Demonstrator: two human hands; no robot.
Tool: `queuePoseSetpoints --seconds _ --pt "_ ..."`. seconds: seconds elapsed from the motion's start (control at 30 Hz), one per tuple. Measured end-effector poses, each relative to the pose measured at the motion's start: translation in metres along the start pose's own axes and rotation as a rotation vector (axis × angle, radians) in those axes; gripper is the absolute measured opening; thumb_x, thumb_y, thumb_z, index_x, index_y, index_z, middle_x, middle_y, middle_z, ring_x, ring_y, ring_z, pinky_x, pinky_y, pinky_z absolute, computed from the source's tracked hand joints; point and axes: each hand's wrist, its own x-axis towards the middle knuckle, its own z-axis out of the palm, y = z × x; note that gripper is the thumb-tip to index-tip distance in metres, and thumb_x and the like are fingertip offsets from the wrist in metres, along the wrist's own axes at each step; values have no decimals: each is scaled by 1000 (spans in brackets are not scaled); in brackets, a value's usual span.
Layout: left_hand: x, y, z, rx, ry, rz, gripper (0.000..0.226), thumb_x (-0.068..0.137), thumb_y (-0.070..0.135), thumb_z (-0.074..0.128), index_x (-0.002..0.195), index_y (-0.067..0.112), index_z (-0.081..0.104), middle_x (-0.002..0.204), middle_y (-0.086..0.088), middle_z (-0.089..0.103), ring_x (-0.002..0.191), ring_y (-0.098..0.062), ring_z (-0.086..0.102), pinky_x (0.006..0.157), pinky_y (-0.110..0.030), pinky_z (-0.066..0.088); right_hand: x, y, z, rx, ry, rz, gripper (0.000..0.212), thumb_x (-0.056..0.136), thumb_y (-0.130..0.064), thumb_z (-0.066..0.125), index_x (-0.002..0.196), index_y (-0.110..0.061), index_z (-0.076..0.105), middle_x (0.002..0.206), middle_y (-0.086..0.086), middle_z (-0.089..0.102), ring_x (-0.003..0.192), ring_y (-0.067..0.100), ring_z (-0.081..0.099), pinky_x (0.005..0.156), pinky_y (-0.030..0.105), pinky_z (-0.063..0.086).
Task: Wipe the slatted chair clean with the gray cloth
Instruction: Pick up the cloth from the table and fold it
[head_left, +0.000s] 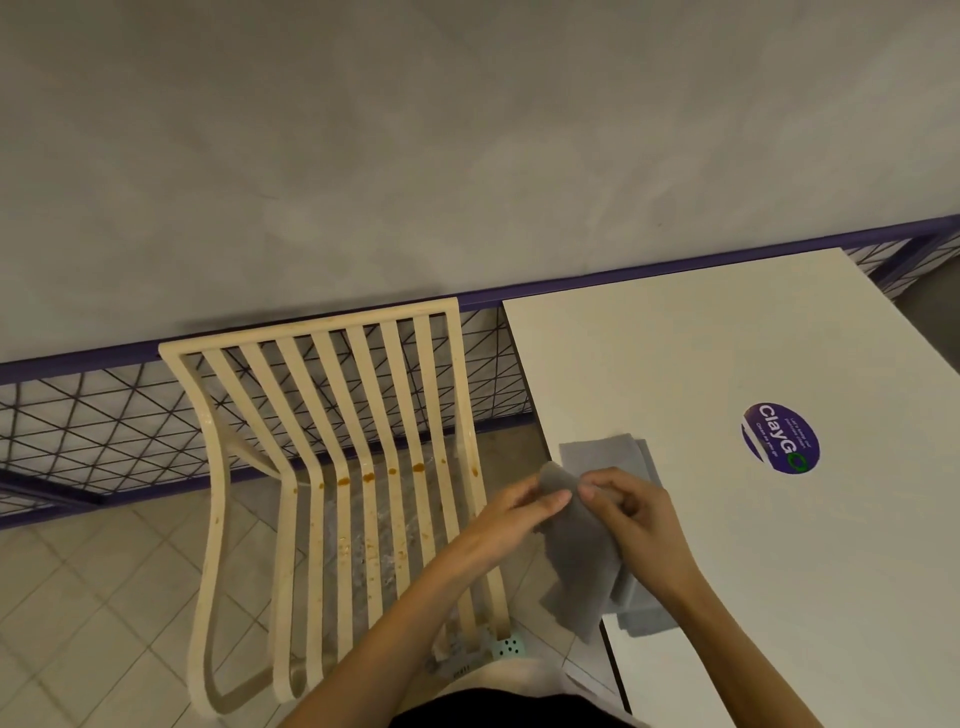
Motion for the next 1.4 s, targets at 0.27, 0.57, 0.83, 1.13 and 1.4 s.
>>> queuePoseSetpoints --seconds 0.27,0.57,0.83,1.13,1.4 --pt "-18 19 -21 -66 246 192 12 93 18 61 96 14 72 93 -10 71 89 -18 67 78 -30 52 15 -14 16 203 -126 181 19 90 -24 62 102 -10 66 91 7 72 86 23 70 71 34 58" --pt "-70 47 -84 -64 507 315 16 97 21 54 100 13 68 84 4 70 82 -10 66 70 -18 51 35 -29 49 -55 -634 300 50 75 -40 78 102 0 67 97 9 65 88 13 64 73 20 50" --pt "-121 34 -162 -137 838 317 17 98 26 53 105 17 67 97 3 71 95 -11 67 77 -24 51 53 -35 73 202 -553 392 31 73 -27 79 97 -8 74 101 9 72 100 24 67 84 33 56" --pt "-161 -4 -205 -225 1044 309 17 97 23 55 111 18 62 102 2 70 97 -13 67 78 -28 52 64 -72 148 646 -190 504 26 94 -17 56 116 -6 64 111 15 70 103 27 68 84 35 57" --pt "-174 -18 -216 -177 972 326 18 93 12 60 110 17 61 97 15 69 94 -1 65 75 -17 54 65 -100 223 533 -168 427 21 93 -16 57 102 -2 70 89 18 71 78 23 67 67 28 57"
